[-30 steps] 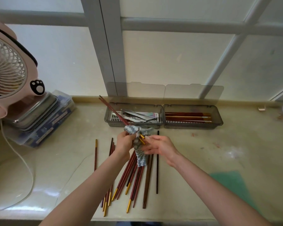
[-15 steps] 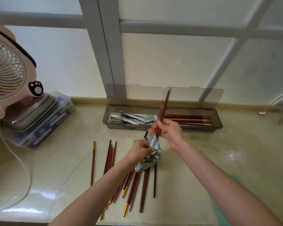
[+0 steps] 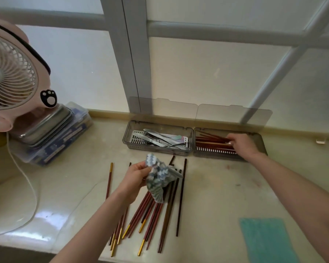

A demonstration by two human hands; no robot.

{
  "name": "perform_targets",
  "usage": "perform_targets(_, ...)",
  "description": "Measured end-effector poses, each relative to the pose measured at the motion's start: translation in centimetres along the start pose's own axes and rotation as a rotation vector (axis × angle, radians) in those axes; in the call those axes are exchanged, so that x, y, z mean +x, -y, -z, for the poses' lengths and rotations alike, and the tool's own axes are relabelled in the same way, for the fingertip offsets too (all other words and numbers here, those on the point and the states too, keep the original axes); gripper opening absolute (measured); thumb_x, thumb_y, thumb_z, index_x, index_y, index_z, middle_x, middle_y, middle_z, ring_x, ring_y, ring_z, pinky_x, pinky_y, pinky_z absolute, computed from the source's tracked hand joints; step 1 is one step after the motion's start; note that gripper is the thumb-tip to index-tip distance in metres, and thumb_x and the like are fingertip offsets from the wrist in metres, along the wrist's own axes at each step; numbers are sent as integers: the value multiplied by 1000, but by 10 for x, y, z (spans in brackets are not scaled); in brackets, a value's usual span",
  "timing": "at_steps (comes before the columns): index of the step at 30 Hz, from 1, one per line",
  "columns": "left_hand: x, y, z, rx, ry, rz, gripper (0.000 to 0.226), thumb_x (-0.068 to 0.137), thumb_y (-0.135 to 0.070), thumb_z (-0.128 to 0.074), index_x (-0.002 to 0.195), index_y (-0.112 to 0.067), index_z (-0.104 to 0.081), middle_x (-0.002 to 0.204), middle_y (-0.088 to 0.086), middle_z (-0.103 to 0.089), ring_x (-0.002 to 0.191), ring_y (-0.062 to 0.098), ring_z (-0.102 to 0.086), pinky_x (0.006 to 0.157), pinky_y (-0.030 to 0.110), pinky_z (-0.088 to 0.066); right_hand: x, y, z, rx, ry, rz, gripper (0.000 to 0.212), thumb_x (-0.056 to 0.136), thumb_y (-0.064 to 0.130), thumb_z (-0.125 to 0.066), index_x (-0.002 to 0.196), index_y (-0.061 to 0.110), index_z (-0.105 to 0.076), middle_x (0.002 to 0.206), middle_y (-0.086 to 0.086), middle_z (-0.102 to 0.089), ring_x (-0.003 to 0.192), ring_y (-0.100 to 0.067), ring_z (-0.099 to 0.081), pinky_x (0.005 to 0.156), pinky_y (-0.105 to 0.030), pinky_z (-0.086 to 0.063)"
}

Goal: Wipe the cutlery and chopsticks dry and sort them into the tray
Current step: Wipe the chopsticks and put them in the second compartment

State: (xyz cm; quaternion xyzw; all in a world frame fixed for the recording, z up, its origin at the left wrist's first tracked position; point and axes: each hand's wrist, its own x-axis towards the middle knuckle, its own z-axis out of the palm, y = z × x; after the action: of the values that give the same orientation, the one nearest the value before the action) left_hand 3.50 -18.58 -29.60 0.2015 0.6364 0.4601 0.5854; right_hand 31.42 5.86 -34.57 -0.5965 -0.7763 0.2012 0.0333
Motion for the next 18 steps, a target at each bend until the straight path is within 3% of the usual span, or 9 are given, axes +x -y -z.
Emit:
perform_targets(2,1,-4,10,-70,-63,-18,24,93,3,-39,91,0,-62,81,13,-68,77,25,-64,69,33,-54,6,-13,-12,-156,-11,-1,33,88,6,-58,116,22,-60,110,-12,-64,99,-29,-58,79,-36,-50)
perform_targets(4,-1,-10,17,-146,-103,-39,24,94,3,-36,90,2,-60,77,13,-69,70,21,-67,61,28,-58,11,-21,-22,-242,7,-45,44,86,10,-62,128,22,-55,118,-12,-60,108,-31,-55,87,-40,-50)
perform_targets(7,-4,-17,27,-240,-144,-105,25,94,3,-35,89,0,-59,67,5,-71,60,13,-68,52,22,-55,9,-21,-32,-128,54,-157,30,91,25,-59,120,20,-63,120,-11,-63,110,-31,-57,91,-38,-48)
perform_targets(9,-5,-20,35,-281,-176,-156,25,94,2,-36,89,-3,-60,66,2,-72,59,11,-68,53,22,-55,2,-10,-36,-68,-124,-100,29,92,22,-58,119,13,-64,121,-12,-63,112,-31,-56,96,-39,-45)
perform_targets(11,-4,-20,42,-323,-218,-190,23,94,0,-38,89,-5,-60,67,0,-72,60,10,-68,55,22,-56,-15,13,-43,4,-395,123,26,89,9,-59,115,9,-64,115,-12,-64,106,-30,-57,95,-42,-45)
perform_targets(13,-2,-20,47,-368,-259,-207,22,94,-1,-39,90,-6,-61,68,0,-72,61,10,-68,59,22,-56,-42,46,-60,101,-437,500,24,81,-4,-64,101,9,-68,97,-9,-66,90,-26,-61,81,-39,-50)
perform_targets(15,0,-18,51,-411,-281,-212,22,94,-1,-40,92,-6,-61,69,0,-72,62,10,-68,61,23,-56,-73,76,-89,103,-232,832,26,74,-8,-69,92,12,-69,88,-5,-64,79,-22,-62,69,-35,-53)
perform_targets(18,-1,-16,55,-429,-297,-214,21,94,-2,-40,92,-6,-61,68,0,-72,61,10,-68,60,23,-55,-104,104,-132,-77,62,1069,27,76,-1,-67,96,17,-68,94,-3,-62,85,-20,-59,69,-33,-53)
